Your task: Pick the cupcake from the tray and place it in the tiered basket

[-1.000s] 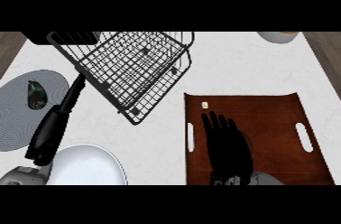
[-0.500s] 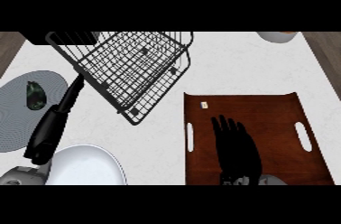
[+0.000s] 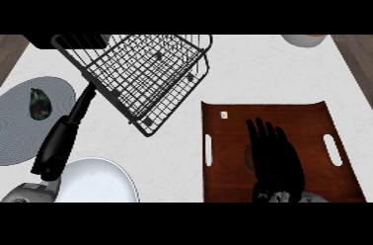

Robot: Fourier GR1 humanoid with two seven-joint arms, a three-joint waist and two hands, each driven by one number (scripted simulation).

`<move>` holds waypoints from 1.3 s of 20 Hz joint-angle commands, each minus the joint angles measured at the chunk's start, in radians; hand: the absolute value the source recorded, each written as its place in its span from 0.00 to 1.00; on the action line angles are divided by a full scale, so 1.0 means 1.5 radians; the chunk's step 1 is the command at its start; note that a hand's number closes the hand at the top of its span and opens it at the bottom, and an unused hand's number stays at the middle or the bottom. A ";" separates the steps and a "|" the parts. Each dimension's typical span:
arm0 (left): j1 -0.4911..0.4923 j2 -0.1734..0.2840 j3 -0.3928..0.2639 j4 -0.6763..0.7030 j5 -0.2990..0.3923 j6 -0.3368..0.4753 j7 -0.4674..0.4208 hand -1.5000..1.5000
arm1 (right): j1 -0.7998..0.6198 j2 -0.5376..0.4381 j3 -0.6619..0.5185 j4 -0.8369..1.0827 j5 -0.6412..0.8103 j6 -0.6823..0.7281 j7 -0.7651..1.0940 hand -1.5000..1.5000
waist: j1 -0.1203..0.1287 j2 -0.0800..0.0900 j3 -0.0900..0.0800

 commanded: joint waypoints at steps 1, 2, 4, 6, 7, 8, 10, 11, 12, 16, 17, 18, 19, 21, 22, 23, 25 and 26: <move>0.006 -0.004 0.000 -0.042 -0.011 -0.008 0.033 0.50 | -0.009 0.039 -0.035 0.032 0.003 0.048 0.075 0.00 | 0.004 0.001 0.001; -0.019 -0.026 -0.004 0.000 -0.028 0.004 0.021 0.50 | 0.025 0.012 -0.026 0.029 0.026 0.025 0.035 0.00 | 0.000 0.002 0.001; 0.011 -0.001 0.022 -0.040 -0.007 -0.020 0.022 0.50 | 0.032 0.008 -0.058 0.041 0.025 0.029 0.009 0.00 | 0.003 0.001 0.001; -0.001 -0.006 0.021 -0.035 -0.023 -0.027 0.020 0.50 | 0.022 0.060 -0.037 0.074 0.065 0.016 0.020 0.00 | 0.003 0.002 0.001; -0.011 -0.013 0.023 -0.036 -0.017 -0.032 0.032 0.50 | 0.056 0.039 -0.047 0.032 0.058 0.031 0.017 0.00 | 0.000 0.001 0.001; -0.011 -0.010 0.035 -0.009 -0.019 -0.036 0.011 0.50 | 0.075 0.031 -0.056 -0.016 0.058 0.042 0.027 0.00 | -0.002 0.001 0.001; -0.024 -0.017 0.046 0.010 -0.012 -0.052 -0.001 0.50 | 0.031 0.067 -0.070 0.107 0.091 -0.003 -0.029 0.00 | 0.002 0.003 0.001; 0.015 -0.005 0.062 -0.022 -0.003 -0.064 -0.007 0.50 | 0.068 0.066 -0.053 0.085 0.114 -0.016 -0.032 0.00 | 0.003 0.002 0.001; -0.029 -0.042 0.037 0.008 -0.025 -0.041 0.011 0.50 | 0.050 0.042 -0.097 0.129 0.099 -0.025 -0.082 0.00 | 0.001 0.003 0.001; -0.043 -0.024 0.082 0.001 -0.025 -0.078 0.019 0.50 | 0.079 0.079 -0.088 0.154 0.143 -0.053 -0.106 0.00 | 0.001 0.002 0.001; 0.018 -0.056 0.041 -0.036 -0.050 -0.055 0.002 0.50 | 0.044 0.109 -0.103 0.177 0.145 -0.036 -0.087 0.00 | 0.004 0.002 0.001; -0.004 -0.042 0.078 -0.006 -0.033 -0.083 -0.006 0.50 | 0.098 0.105 -0.076 0.105 0.165 -0.027 -0.066 0.00 | 0.001 0.002 0.001; -0.019 -0.077 0.039 0.030 -0.078 -0.050 -0.008 0.50 | 0.084 0.097 -0.111 0.110 0.139 -0.009 -0.082 0.00 | 0.000 0.002 0.001; 0.019 -0.064 0.065 -0.023 -0.052 -0.078 -0.008 0.50 | 0.048 0.116 -0.129 0.233 0.164 -0.074 -0.152 0.00 | 0.004 0.002 0.001; 0.008 -0.064 0.085 -0.011 -0.051 -0.087 -0.004 0.50 | 0.085 0.095 -0.139 0.128 0.153 -0.010 -0.123 0.00 | 0.001 0.002 0.001; -0.010 -0.043 0.104 -0.002 -0.043 -0.116 0.003 0.50 | 0.093 0.096 -0.132 0.108 0.154 0.005 -0.123 0.00 | 0.001 0.002 0.001; -0.036 -0.061 0.094 0.020 -0.059 -0.086 0.000 0.50 | 0.067 0.117 -0.093 0.196 0.175 0.013 -0.124 0.00 | 0.002 0.002 0.001; 0.028 -0.075 0.082 -0.018 -0.068 -0.091 -0.021 0.50 | 0.073 0.120 -0.119 0.215 0.170 -0.027 -0.173 1.00 | 0.004 0.002 0.001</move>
